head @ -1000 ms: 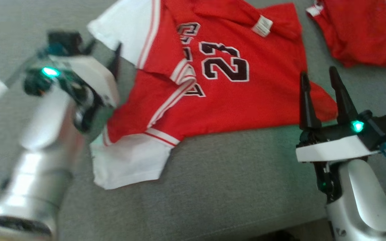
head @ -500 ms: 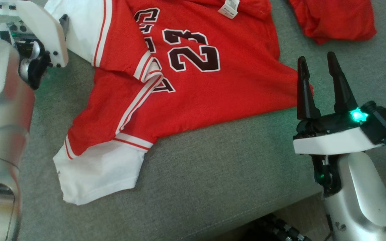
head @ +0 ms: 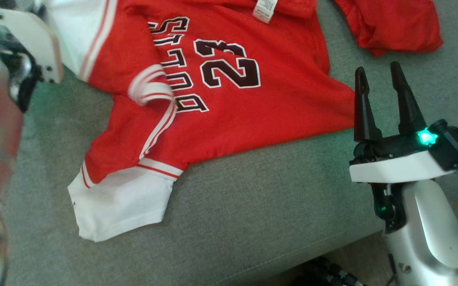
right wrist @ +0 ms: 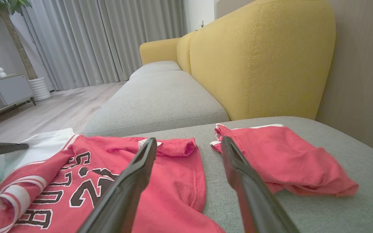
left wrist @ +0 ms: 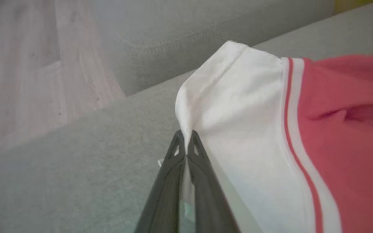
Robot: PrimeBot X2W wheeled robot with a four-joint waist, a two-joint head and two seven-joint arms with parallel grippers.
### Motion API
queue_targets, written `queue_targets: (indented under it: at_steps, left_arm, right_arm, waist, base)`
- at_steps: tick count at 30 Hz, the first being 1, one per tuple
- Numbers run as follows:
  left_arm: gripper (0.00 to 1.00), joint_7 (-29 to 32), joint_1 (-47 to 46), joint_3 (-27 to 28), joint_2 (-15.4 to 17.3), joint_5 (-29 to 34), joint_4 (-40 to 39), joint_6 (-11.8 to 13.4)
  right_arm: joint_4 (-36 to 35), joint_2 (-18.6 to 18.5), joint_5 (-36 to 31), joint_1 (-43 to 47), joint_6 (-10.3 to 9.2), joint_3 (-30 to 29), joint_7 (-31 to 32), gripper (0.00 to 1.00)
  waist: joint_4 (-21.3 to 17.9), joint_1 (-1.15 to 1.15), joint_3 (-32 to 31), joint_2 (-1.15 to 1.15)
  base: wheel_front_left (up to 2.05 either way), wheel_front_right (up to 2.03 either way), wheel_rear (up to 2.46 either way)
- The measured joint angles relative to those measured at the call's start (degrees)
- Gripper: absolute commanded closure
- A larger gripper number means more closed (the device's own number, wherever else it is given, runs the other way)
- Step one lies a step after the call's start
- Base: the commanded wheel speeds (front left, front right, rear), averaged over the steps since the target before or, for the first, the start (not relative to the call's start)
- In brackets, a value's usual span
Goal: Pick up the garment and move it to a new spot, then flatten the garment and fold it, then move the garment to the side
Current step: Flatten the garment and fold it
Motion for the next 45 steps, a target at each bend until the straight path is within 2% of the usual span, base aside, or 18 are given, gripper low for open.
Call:
queue_targets:
  at_steps: [8,13,16,17,18,19,24,30,36,41,45]
  left_arm:
    - [1.0,-8.2,-6.6,-2.6,4.5,5.9,0.4,1.5]
    - [1.0,-11.4,-11.7,-3.9,7.7,9.3,2.3,3.8]
    - [1.0,-13.6,-15.1,-4.1,10.1,11.0,4.3,6.3]
    - [0.55,-14.2,-16.0,-4.1,10.4,11.3,4.7,7.1]
    - [0.55,-15.2,-16.8,-4.1,10.6,11.7,5.0,8.3]
    - [0.0,-16.0,-17.5,-4.1,10.6,12.0,5.4,9.1]
    - [0.0,-19.7,-17.9,-4.1,8.4,11.5,7.4,9.1]
    - [0.0,-27.1,-15.2,-1.9,3.6,6.8,8.7,9.4]
    - [0.0,-32.7,-8.7,0.4,-1.2,2.5,8.8,7.1]
    - [0.0,-33.8,-0.3,2.7,-4.7,-0.9,4.4,5.9]
    - [0.0,-33.8,9.9,4.7,-6.2,-2.0,-4.4,6.6]
  right_arm:
    - [0.3,0.0,-0.1,0.0,0.0,0.7,0.0,0.0]
    - [0.3,0.0,-0.1,0.0,0.0,1.0,0.0,0.0]
    - [0.3,0.0,-0.1,0.0,0.0,1.6,0.0,0.0]
    - [0.3,0.0,-0.1,0.0,0.0,1.7,0.0,0.0]
    - [0.3,0.0,-0.1,0.0,0.0,1.7,0.0,0.0]
    - [0.3,0.0,-0.1,0.0,0.0,1.7,0.0,0.0]
    - [0.3,0.0,-0.7,0.0,0.0,1.1,0.0,0.0]
    - [1.0,0.0,-2.4,-0.2,0.0,-0.4,0.0,0.0]
    - [2.5,0.0,-4.5,-0.6,0.0,-3.4,0.0,0.0]
    - [3.7,0.0,-5.8,0.1,0.0,-5.3,-0.2,0.0]
    - [4.5,0.0,-6.1,1.9,0.0,-6.3,-0.2,0.0]
  waist:
    - [0.0,0.01,0.3,0.0]
    - [-0.3,0.01,1.3,0.0]
    - [-0.8,0.0,2.0,0.0]
    - [-0.8,0.0,2.3,0.0]
    - [-0.8,0.0,2.6,0.0]
    - [-0.8,0.01,2.8,0.0]
    - [0.8,0.01,3.3,0.0]
    - [4.1,0.0,2.1,0.0]
    - [7.9,-0.01,-1.6,0.0]
    - [11.8,-0.01,-5.5,0.0]
    - [15.0,-0.02,-8.5,0.0]
  base:
    - [0.0,0.0,0.0]
    - [0.0,0.0,0.0]
    - [0.0,0.0,0.0]
    - [0.0,0.0,0.0]
    - [0.0,0.0,0.0]
    - [0.0,0.0,0.0]
    - [0.0,0.0,0.0]
    - [0.0,0.0,0.0]
    - [0.0,0.0,0.0]
    - [0.0,0.0,0.0]
    - [0.0,0.0,0.0]
